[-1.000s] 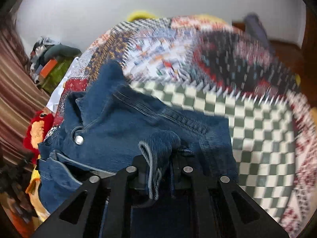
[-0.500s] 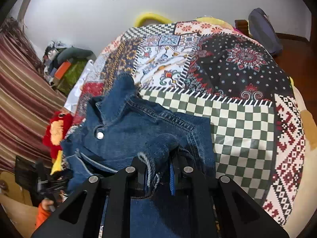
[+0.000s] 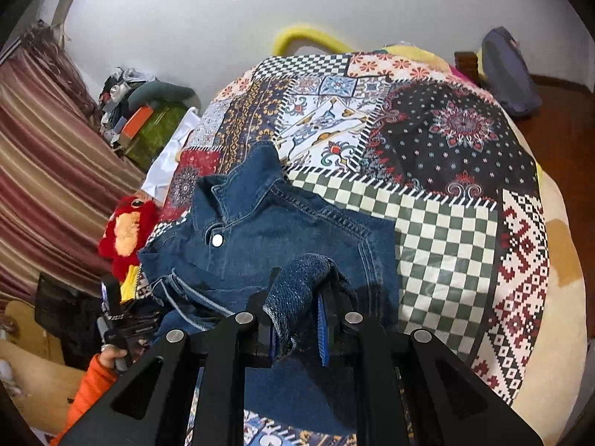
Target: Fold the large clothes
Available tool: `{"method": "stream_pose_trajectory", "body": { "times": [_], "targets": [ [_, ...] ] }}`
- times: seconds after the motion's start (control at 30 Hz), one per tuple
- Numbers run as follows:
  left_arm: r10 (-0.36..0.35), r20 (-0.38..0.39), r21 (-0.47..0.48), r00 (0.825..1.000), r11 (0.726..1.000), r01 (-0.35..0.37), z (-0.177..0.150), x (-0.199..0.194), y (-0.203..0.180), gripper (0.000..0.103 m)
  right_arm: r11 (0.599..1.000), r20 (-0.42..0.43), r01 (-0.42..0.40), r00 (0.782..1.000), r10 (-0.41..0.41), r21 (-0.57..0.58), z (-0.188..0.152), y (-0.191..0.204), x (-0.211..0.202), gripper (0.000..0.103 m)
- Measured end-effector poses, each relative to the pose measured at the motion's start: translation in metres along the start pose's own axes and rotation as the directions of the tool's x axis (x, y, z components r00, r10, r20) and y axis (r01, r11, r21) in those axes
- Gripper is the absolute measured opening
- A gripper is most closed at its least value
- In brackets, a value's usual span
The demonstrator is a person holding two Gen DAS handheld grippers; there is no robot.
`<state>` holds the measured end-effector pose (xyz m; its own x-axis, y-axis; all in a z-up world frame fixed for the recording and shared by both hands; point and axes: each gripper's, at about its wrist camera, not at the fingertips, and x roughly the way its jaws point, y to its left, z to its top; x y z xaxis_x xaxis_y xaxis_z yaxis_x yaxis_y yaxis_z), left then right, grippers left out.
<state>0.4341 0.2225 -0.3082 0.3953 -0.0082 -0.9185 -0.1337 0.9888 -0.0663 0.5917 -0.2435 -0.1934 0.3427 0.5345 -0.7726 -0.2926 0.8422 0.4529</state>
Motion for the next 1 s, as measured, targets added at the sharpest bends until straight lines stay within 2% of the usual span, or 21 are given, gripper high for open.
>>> {"method": "stream_pose_trajectory", "body": {
  "times": [0.27, 0.3, 0.33, 0.37, 0.4, 0.43, 0.53, 0.67, 0.8, 1.0],
  "targets": [
    [0.01, 0.001, 0.006, 1.0, 1.0, -0.01, 0.004, 0.006, -0.004, 0.096, 0.998, -0.04, 0.021, 0.999, -0.024, -0.058, -0.013, -0.007, -0.016, 0.011],
    [0.014, 0.0, 0.008, 1.0, 1.0, -0.014, 0.004, 0.006, -0.005, 0.096, 0.997, -0.035, 0.034, 0.999, -0.036, -0.064, -0.014, -0.009, -0.02, 0.014],
    [0.024, -0.003, 0.013, 1.0, 1.0, -0.024, 0.004, 0.008, -0.007, 0.096, 0.991, 0.002, 0.109, 0.994, -0.109, -0.071, -0.014, -0.013, -0.029, 0.014],
    [0.043, -0.003, 0.031, 0.999, 0.999, -0.043, 0.003, 0.01, -0.009, 0.096, 0.95, 0.092, 0.303, 0.951, -0.296, -0.076, -0.013, -0.018, -0.047, 0.014],
    [0.048, 0.004, 0.034, 0.999, 0.998, -0.048, 0.003, 0.01, -0.012, 0.096, 0.886, 0.166, 0.459, 0.88, -0.444, -0.061, -0.012, -0.025, -0.064, 0.014],
    [0.047, 0.006, 0.031, 0.999, 0.998, -0.047, 0.002, 0.01, -0.012, 0.095, 0.854, 0.204, 0.519, 0.84, -0.503, -0.036, -0.011, -0.037, -0.084, 0.014],
    [0.037, 0.024, 0.02, 0.999, 0.999, -0.037, 0.0, 0.008, -0.011, 0.095, 0.912, 0.181, 0.406, 0.894, -0.41, 0.058, -0.02, -0.07, -0.12, 0.014],
    [0.014, 0.013, -0.02, 1.0, 1.0, -0.014, -0.003, 0.002, -0.007, 0.095, 0.917, 0.171, 0.397, 0.902, -0.397, 0.034, -0.042, -0.078, -0.12, 0.014],
    [-0.009, 0.01, -0.02, 1.0, 1.0, 0.009, -0.006, -0.008, -0.007, 0.095, 0.942, 0.121, 0.334, 0.937, -0.328, -0.032, -0.055, -0.064, -0.079, 0.014],
    [-0.029, 0.019, 0.031, 0.999, 0.999, 0.028, 0.005, -0.019, -0.011, 0.095, 0.928, 0.064, 0.298, 0.954, -0.292, -0.223, -0.064, -0.009, 0.002, 0.014]
  ]
}}
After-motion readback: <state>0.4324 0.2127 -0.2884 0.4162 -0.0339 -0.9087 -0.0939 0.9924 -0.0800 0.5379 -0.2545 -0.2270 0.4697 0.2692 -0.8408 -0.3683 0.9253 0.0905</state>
